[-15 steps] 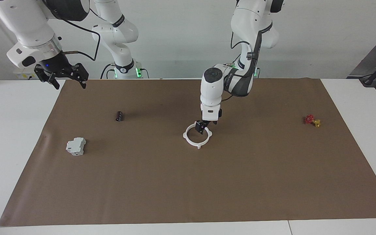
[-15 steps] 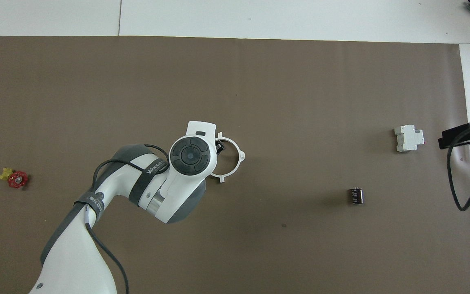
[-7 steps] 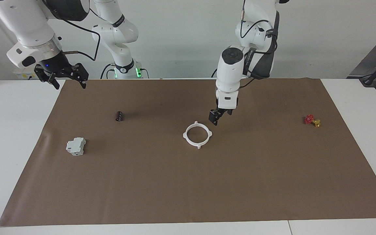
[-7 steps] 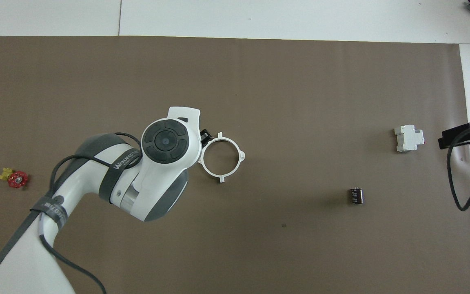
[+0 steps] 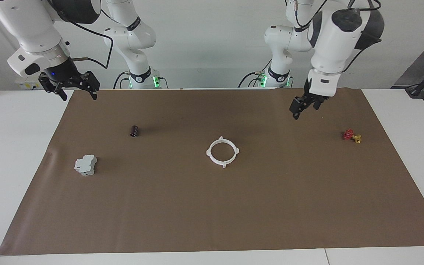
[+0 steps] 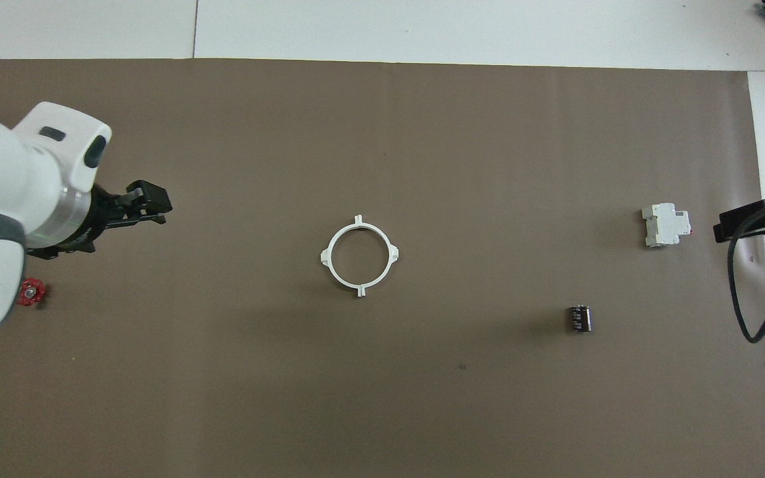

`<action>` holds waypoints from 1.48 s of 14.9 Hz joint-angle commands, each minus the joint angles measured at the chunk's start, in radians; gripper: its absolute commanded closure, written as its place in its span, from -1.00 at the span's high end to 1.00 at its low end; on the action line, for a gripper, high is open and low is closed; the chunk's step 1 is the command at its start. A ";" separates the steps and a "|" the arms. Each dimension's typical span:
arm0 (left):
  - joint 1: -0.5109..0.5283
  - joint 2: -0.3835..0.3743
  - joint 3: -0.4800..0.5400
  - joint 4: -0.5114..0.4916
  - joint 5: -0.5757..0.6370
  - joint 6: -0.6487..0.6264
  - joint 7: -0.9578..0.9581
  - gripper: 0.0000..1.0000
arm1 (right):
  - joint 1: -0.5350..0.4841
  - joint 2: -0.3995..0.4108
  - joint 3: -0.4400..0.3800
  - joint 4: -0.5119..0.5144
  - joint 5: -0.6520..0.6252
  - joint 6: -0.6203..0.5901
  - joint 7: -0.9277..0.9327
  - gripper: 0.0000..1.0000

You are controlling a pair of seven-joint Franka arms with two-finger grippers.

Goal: Assemble drain pipe with both arms
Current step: 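Open the left gripper and withdraw it from the joined ring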

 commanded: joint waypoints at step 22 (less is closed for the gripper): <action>0.285 0.086 -0.184 0.204 0.005 -0.252 0.643 1.00 | -0.001 -0.004 0.002 -0.001 -0.009 -0.013 -0.010 1.00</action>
